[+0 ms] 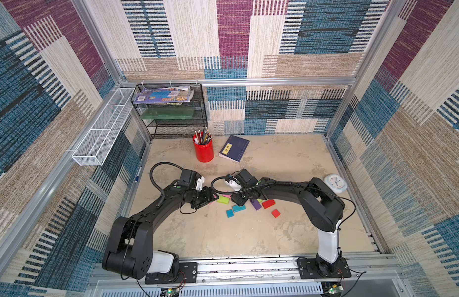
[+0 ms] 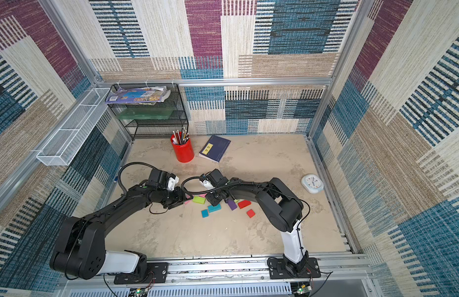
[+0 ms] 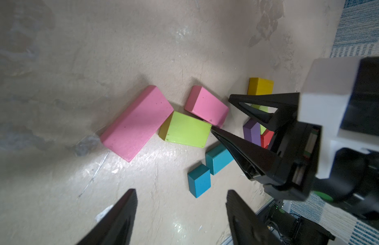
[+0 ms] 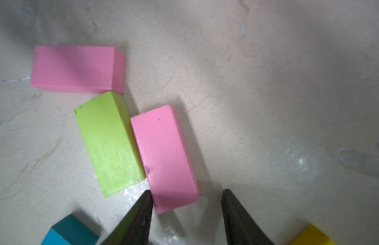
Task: Assemble the letter v with building blocks
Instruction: Move the building block to the center of the board.
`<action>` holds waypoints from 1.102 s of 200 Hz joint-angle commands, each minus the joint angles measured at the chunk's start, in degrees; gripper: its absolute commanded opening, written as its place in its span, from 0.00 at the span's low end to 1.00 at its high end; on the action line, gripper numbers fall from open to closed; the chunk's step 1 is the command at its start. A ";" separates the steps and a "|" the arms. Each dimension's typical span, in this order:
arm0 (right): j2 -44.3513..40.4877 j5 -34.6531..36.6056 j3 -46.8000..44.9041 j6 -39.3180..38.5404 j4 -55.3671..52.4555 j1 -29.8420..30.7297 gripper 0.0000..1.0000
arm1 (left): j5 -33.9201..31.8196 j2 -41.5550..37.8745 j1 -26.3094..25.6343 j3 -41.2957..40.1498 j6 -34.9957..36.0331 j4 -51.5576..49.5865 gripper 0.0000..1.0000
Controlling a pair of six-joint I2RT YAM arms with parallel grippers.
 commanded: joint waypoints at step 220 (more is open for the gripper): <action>9.29 -0.94 15.43 -1.50 -2.29 0.35 0.18 | -4.94 -8.50 5.98 -5.84 -4.77 2.89 0.67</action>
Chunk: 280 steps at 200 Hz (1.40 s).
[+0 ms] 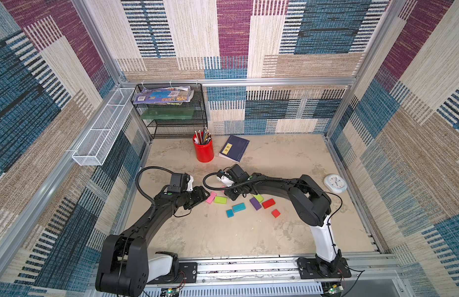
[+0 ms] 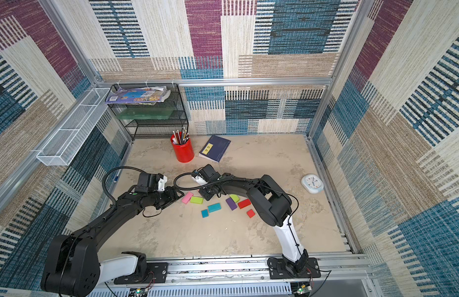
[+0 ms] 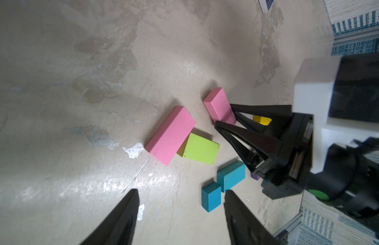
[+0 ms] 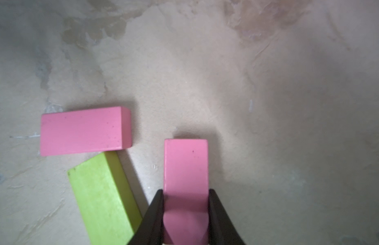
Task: Assemble the letter v with building blocks
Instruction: Move the building block to the center of the board.
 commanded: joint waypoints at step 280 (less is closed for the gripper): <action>3.77 -2.86 15.56 10.74 -5.43 -0.82 0.59 | 1.89 0.04 2.51 -1.97 0.03 0.12 0.68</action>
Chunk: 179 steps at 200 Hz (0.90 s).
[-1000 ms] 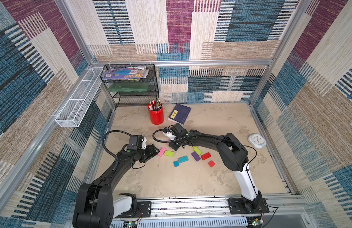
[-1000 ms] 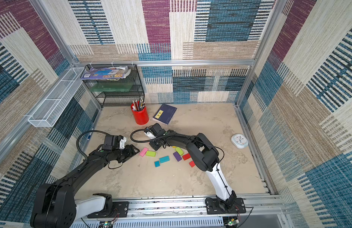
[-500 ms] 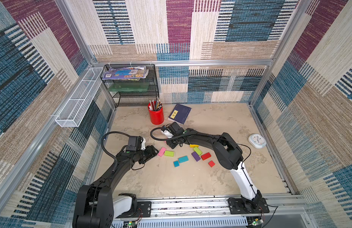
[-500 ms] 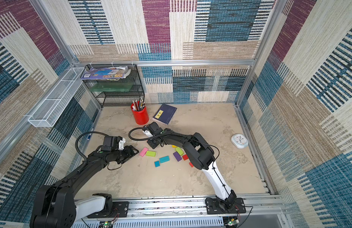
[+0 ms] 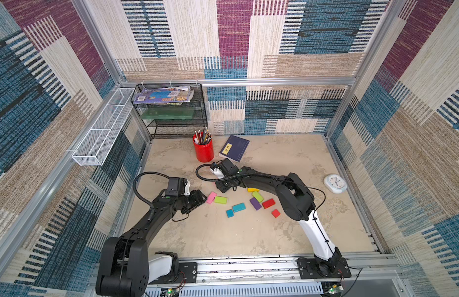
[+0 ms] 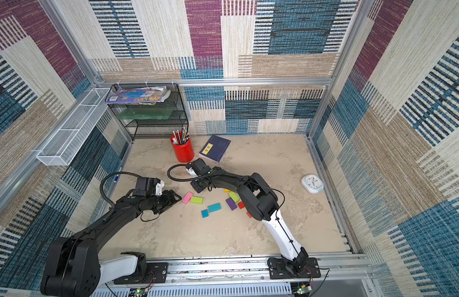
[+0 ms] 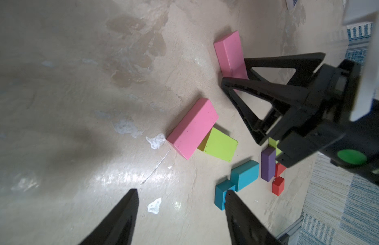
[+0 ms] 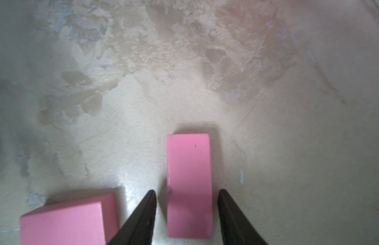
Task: Assemble the letter v with building blocks
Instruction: Move the building block to the center of the board, then pick up the building block from the center of the board.
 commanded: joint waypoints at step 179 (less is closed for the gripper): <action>-19.47 -6.99 -23.65 -8.03 9.39 3.96 0.61 | 8.36 -11.40 0.13 -5.17 -3.26 11.15 0.69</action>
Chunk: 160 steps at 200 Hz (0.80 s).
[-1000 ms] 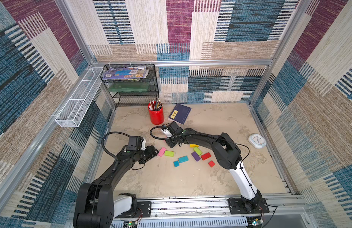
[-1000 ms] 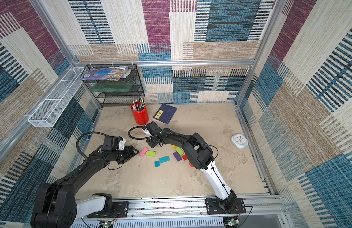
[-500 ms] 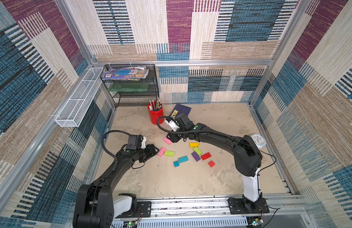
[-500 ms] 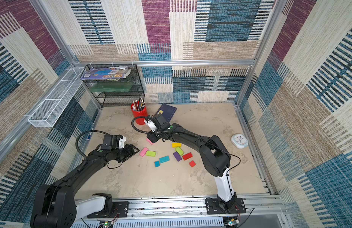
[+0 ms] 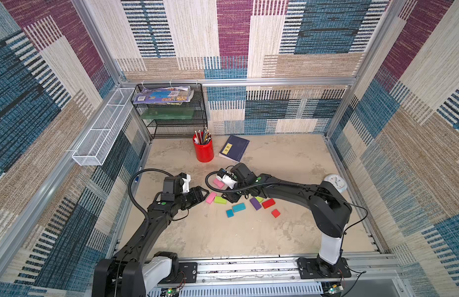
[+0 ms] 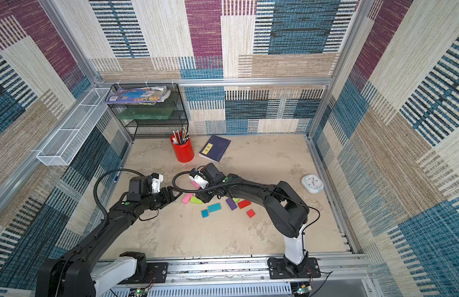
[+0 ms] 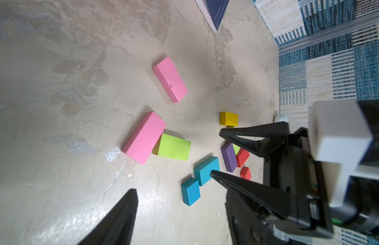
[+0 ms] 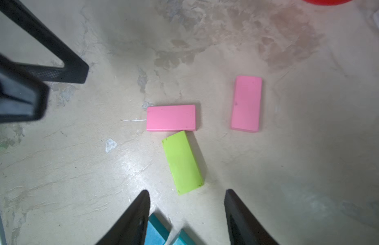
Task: Assemble the letter v with building blocks
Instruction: Pick up the building block from the center of the board.
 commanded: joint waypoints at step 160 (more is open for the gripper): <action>8.00 1.54 4.28 -2.55 0.27 2.13 0.61 | -0.01 -0.15 0.15 -1.82 -3.02 -0.15 0.70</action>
